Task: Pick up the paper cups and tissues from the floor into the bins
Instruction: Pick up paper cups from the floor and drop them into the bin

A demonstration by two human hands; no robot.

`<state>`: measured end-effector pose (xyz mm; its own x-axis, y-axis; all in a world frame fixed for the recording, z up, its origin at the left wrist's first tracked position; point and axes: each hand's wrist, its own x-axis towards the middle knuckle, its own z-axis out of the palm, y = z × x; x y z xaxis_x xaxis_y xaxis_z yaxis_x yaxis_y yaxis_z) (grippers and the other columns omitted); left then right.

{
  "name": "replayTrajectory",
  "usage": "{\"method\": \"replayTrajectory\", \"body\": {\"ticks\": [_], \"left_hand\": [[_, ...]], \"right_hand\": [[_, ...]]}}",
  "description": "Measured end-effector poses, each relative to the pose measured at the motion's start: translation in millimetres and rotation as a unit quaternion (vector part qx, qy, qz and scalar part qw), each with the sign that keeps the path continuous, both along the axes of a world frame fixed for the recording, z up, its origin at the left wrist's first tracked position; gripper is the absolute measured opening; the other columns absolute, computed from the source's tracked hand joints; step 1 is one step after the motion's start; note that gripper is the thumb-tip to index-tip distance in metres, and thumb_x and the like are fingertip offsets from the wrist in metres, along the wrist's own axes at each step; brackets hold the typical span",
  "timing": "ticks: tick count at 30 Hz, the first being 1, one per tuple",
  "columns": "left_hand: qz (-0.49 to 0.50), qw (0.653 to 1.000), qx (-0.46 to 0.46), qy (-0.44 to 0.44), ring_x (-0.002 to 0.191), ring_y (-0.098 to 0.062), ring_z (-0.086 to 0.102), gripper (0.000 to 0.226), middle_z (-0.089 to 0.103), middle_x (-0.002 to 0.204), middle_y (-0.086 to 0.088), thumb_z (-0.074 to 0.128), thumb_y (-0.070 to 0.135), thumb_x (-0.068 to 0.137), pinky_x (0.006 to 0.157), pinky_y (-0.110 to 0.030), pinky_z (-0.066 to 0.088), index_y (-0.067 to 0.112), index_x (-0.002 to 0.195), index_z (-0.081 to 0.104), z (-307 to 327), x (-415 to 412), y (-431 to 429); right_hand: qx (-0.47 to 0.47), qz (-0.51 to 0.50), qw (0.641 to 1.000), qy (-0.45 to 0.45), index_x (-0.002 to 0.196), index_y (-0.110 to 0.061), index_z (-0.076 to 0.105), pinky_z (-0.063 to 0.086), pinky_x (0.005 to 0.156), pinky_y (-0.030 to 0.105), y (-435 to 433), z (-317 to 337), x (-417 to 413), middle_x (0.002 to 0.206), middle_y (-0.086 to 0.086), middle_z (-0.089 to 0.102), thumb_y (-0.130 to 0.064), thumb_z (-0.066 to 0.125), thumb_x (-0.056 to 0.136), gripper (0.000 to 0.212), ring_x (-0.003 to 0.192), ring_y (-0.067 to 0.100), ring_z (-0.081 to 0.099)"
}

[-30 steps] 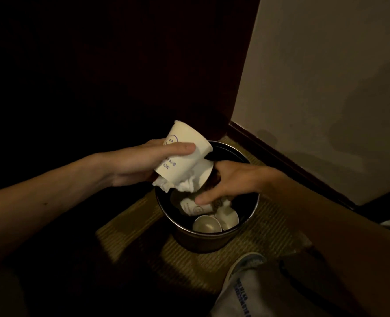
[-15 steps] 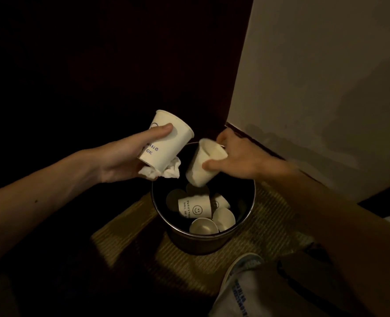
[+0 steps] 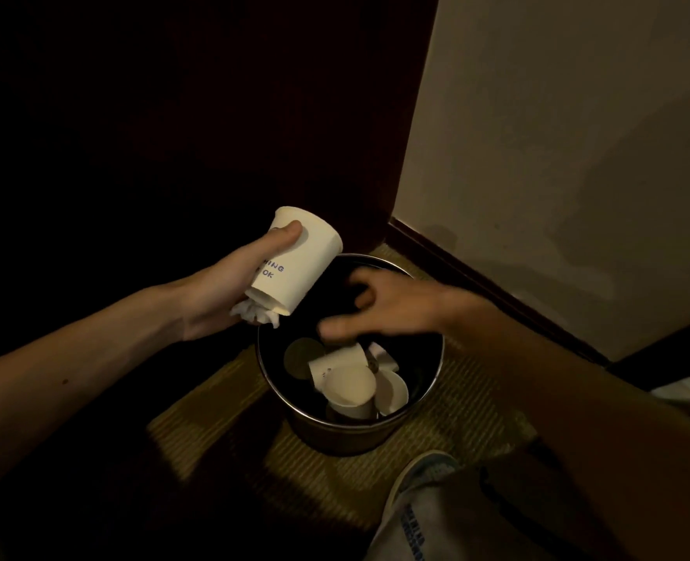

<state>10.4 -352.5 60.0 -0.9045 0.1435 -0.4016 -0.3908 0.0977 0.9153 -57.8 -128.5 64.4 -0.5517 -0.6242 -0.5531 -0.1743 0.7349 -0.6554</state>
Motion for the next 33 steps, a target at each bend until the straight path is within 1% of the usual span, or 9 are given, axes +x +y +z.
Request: {"method": "replayTrajectory", "body": {"ticks": [3, 5, 8, 11, 17, 20, 22, 26, 33], "left_hand": [[-0.024, 0.999, -0.025, 0.016, 0.061, -0.018, 0.068, 0.076, 0.072, 0.077, -0.008, 0.060, 0.089, 0.060, 0.055, -0.024, 0.049, 0.021, 0.091, 0.076, -4.8, -1.9, 15.8], [-0.038, 0.998, -0.036, 0.033, 0.078, -0.015, 0.073, 0.064, 0.076, 0.091, -0.001, 0.058, 0.084, 0.069, 0.060, -0.019, 0.053, 0.030, 0.098, 0.074, -8.2, -3.4, 26.9], [-0.063, 0.991, -0.113, 0.037, 0.086, -0.006, 0.072, 0.052, 0.076, 0.097, 0.009, 0.056, 0.082, 0.072, 0.071, -0.023, 0.054, 0.039, 0.096, 0.072, -14.0, -4.1, 37.0], [-0.064, 0.977, -0.193, 0.064, 0.102, 0.003, 0.065, 0.065, 0.069, 0.114, 0.020, 0.059, 0.087, 0.064, 0.091, -0.027, 0.052, 0.047, 0.116, 0.060, -21.1, -5.0, 36.9], [-0.006, 0.916, -0.318, 0.246, 0.096, 0.013, 0.050, 0.089, 0.046, 0.106, 0.032, 0.061, 0.079, 0.066, 0.065, -0.008, 0.043, 0.048, 0.142, 0.027, -24.5, -7.3, 30.4], [-0.065, 0.856, -0.407, 0.312, 0.093, 0.004, 0.056, 0.066, 0.053, 0.106, 0.022, 0.047, 0.079, 0.076, 0.068, -0.012, 0.045, 0.040, 0.129, 0.046, -31.8, -8.7, 30.6], [-0.119, 0.819, -0.475, 0.300, 0.089, -0.003, 0.056, 0.062, 0.056, 0.103, 0.012, 0.037, 0.077, 0.079, 0.069, -0.021, 0.049, 0.030, 0.114, 0.060, -37.2, -13.6, 33.3], [-0.221, 0.798, -0.518, 0.215, 0.093, -0.009, 0.060, 0.036, 0.059, 0.108, 0.006, 0.047, 0.052, 0.096, 0.080, -0.033, 0.052, 0.026, 0.112, 0.065, -55.5, -23.5, 40.6], [-0.277, 0.793, -0.516, 0.170, 0.091, -0.014, 0.060, 0.028, 0.060, 0.105, 0.003, 0.043, 0.045, 0.101, 0.075, -0.032, 0.048, 0.024, 0.109, 0.062, -79.0, -39.9, 46.7]], "right_hand": [[-0.210, -0.111, 0.965, -0.114, 0.140, -0.038, 0.035, 0.059, 0.075, 0.032, -0.7, 24.1, -15.1, 0.120, -0.001, 0.062, -0.060, 0.076, 0.068, 0.085, 0.094, 0.017, 0.072], [-0.247, -0.161, 0.949, -0.108, 0.127, -0.028, 0.050, 0.059, 0.069, 0.030, -2.6, 29.6, -17.1, 0.114, 0.000, 0.063, -0.055, 0.071, 0.079, 0.059, 0.089, 0.016, 0.073], [-0.187, -0.159, 0.969, -0.017, 0.108, -0.022, 0.061, 0.060, 0.068, 0.027, -2.2, 24.6, -15.5, 0.111, -0.002, 0.062, -0.050, 0.065, 0.086, 0.036, 0.097, 0.013, 0.066], [-0.138, -0.129, 0.982, 0.013, 0.104, -0.022, 0.058, 0.060, 0.067, 0.024, 0.5, 21.1, -15.3, 0.108, -0.002, 0.064, -0.044, 0.067, 0.086, 0.030, 0.098, 0.011, 0.063], [-0.097, -0.098, 0.988, 0.065, 0.114, -0.025, 0.052, 0.061, 0.075, 0.033, -2.9, 16.7, -13.2, 0.109, -0.001, 0.063, -0.046, 0.070, 0.083, 0.041, 0.088, 0.014, 0.069], [-0.066, -0.095, 0.990, 0.080, 0.111, -0.024, 0.052, 0.059, 0.082, 0.039, -3.0, 7.0, -14.0, 0.104, -0.001, 0.064, -0.049, 0.069, 0.083, 0.041, 0.087, 0.015, 0.069], [-0.040, -0.083, 0.991, 0.101, 0.115, -0.022, 0.053, 0.056, 0.080, 0.035, -3.1, -3.0, -12.2, 0.105, -0.002, 0.061, -0.049, 0.069, 0.083, 0.045, 0.093, 0.015, 0.065], [0.038, -0.031, 0.991, 0.128, 0.115, -0.011, 0.059, 0.043, 0.068, 0.025, -1.4, -23.7, -5.7, 0.111, 0.004, 0.062, -0.051, 0.066, 0.085, 0.050, 0.091, 0.016, 0.057], [0.133, 0.014, 0.988, 0.076, 0.133, -0.009, 0.051, 0.043, 0.096, 0.035, 3.7, -43.3, -9.8, 0.134, 0.011, 0.053, -0.038, 0.053, 0.098, 0.045, 0.117, 0.026, 0.053]]}}
